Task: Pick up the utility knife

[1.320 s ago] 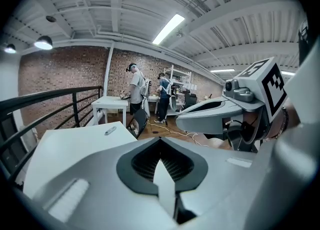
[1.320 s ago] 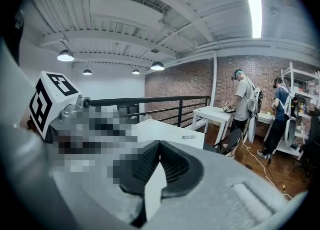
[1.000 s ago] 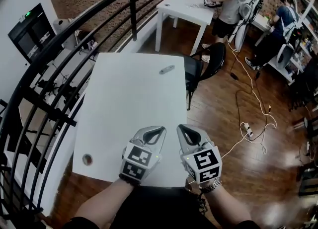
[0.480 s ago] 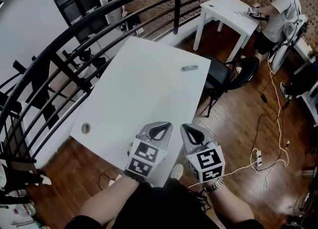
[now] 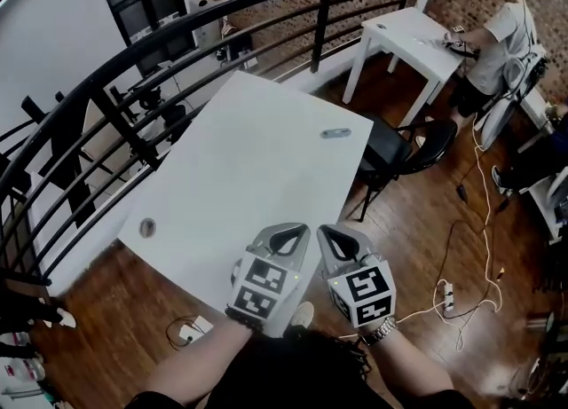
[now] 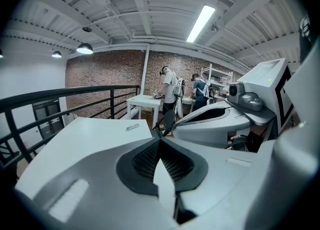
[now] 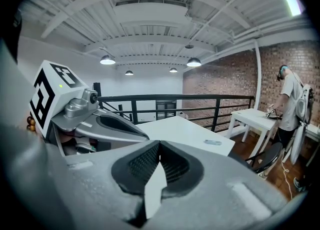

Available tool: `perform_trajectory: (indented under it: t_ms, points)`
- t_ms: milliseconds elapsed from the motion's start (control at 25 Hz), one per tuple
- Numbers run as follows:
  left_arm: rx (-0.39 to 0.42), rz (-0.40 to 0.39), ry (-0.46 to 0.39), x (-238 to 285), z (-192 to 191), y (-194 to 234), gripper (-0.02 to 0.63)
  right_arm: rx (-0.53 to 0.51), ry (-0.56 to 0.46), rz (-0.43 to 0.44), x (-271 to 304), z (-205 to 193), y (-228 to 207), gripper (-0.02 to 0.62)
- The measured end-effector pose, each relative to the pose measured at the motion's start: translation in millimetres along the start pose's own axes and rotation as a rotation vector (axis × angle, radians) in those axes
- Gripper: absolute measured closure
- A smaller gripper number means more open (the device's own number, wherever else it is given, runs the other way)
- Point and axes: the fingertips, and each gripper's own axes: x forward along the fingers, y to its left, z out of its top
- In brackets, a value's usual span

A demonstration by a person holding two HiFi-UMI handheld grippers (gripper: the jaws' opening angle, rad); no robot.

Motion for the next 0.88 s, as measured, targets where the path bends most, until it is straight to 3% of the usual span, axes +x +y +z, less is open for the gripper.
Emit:
perform_trajectory:
  t_ms: [360, 880]
  points:
    - [-0.011, 0.006, -0.023, 15.3, 10.7, -6.6, 0.589, -0.027, 0.003, -0.005, -3.2, 1.4, -20.3, 0.602]
    - [-0.101, 0.246, 0.015, 92.4, 21.7, -38.2, 0.589, -0.097, -0.008, 0.237, -15.4, -21.9, -114.3, 0.589]
